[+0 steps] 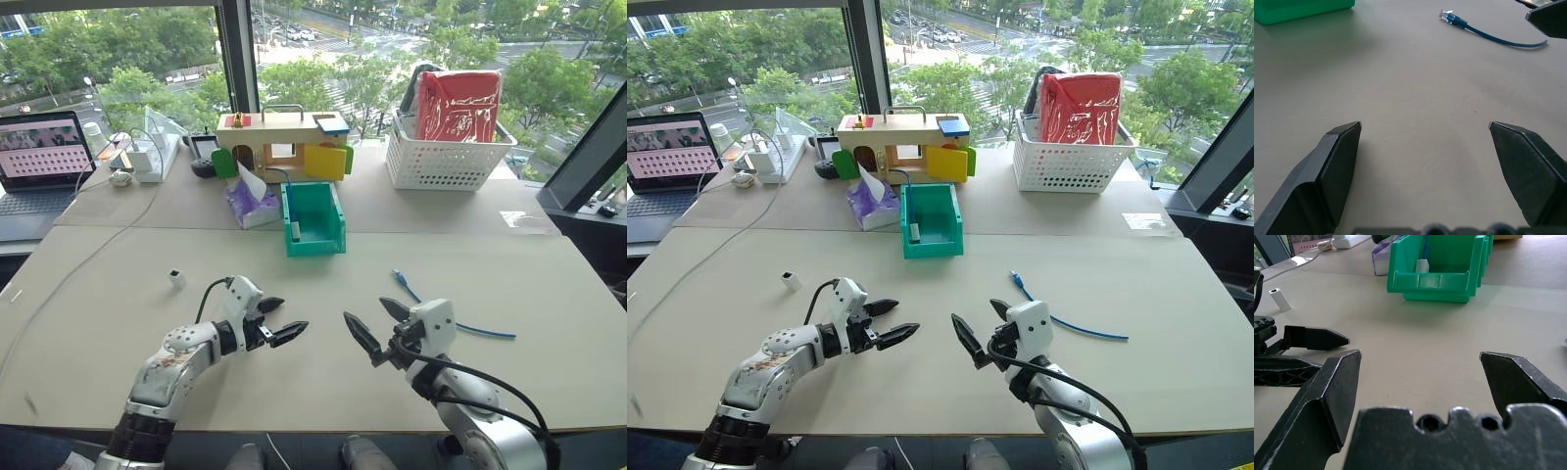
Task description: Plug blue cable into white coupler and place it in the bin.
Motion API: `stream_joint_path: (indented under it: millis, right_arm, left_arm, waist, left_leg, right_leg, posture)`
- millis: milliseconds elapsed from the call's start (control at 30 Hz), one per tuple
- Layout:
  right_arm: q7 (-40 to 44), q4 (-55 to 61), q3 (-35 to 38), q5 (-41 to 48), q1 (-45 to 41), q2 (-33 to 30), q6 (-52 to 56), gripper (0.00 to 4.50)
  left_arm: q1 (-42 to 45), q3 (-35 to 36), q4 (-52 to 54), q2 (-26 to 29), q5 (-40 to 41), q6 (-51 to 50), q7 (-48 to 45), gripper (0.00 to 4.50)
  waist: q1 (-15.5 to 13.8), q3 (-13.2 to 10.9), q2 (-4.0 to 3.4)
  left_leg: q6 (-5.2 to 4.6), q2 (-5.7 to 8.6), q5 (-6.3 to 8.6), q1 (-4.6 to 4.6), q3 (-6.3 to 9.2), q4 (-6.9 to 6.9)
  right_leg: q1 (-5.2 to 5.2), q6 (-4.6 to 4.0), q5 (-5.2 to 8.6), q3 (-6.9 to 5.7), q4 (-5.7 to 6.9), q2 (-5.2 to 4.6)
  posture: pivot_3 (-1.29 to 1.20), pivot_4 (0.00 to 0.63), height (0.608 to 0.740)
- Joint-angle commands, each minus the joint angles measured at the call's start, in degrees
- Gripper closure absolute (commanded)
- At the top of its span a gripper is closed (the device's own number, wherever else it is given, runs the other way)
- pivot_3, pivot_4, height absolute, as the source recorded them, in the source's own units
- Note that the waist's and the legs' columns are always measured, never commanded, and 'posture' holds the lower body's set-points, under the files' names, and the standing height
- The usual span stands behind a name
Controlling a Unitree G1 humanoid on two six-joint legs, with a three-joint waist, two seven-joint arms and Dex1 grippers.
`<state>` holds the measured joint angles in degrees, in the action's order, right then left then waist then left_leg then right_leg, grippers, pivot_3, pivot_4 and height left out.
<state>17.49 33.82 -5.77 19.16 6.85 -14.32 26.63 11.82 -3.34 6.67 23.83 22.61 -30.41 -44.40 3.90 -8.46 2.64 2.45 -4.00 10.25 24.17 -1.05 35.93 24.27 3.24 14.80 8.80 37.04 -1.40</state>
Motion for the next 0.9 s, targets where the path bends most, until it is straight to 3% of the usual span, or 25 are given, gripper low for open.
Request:
stream_joint_path:
  millis: [33,233,333,433,633,900]
  right_arm:
    - [0.55,0.64,1.74,0.63,-1.08,-0.38,-0.67,0.02]
    - [1.10,-0.90,6.21,1.86,-3.81,-2.94,1.29,0.02]
    - [-1.58,0.11,9.74,3.36,-5.50,-3.17,5.88,0.02]
    - [-3.50,2.24,11.26,3.84,-7.42,-4.64,11.51,0.02]
    - [-2.77,-4.44,17.31,3.59,-14.72,-12.27,17.20,0.02]
    - [4.76,-24.41,11.85,0.70,-26.24,-17.39,16.16,0.02]
  left_arm:
    - [2.94,0.50,1.14,1.93,2.38,-0.67,-3.84,0.00]
    - [15.68,1.07,-14.12,7.59,1.67,2.64,-14.95,0.00]
    - [24.10,2.23,-21.86,6.76,3.01,1.81,-17.51,0.00]
    - [29.13,1.84,-22.87,4.60,5.48,0.16,-20.86,0.00]
    - [27.55,-3.99,-15.71,1.73,4.28,0.07,-24.12,0.00]
    - [22.87,-9.32,-9.04,8.25,-2.53,0.71,-23.88,0.00]
  waist:
    - [-0.02,0.00,0.00]
    - [-0.09,-0.02,0.01]
    - [-0.22,-0.03,0.02]
    - [-0.50,-0.04,0.03]
    - [-0.47,-0.04,0.00]
    - [0.18,-0.10,-0.09]
  left_leg:
    - [0.00,0.00,0.00,0.00,0.00,0.00]
    - [-0.01,0.04,-0.01,0.03,0.15,0.16]
    - [-0.01,0.05,-0.01,0.14,0.21,0.16]
    - [-0.01,0.07,-0.01,0.26,0.29,0.16]
    - [-0.02,0.11,0.00,0.25,0.31,0.14]
    - [-0.06,0.13,-0.03,0.13,0.35,0.14]
  right_leg:
    - [0.00,0.00,0.00,0.00,0.00,0.00]
    - [-0.07,0.00,-0.01,-0.14,0.04,0.00]
    - [-0.02,0.01,-0.01,-0.19,0.03,0.01]
    - [0.02,0.02,0.00,-0.25,0.01,0.00]
    - [-0.02,-0.27,-0.16,-0.24,0.01,-0.02]
    - [-0.06,-0.26,-0.17,-0.19,0.08,0.01]
  posture:
    - [0.00,0.150,0.733]
    - [0.00,0.150,0.733]
    - [0.00,0.150,0.733]
    - [0.00,0.150,0.733]
    - [0.00,0.150,0.733]
    - [0.00,0.150,0.733]
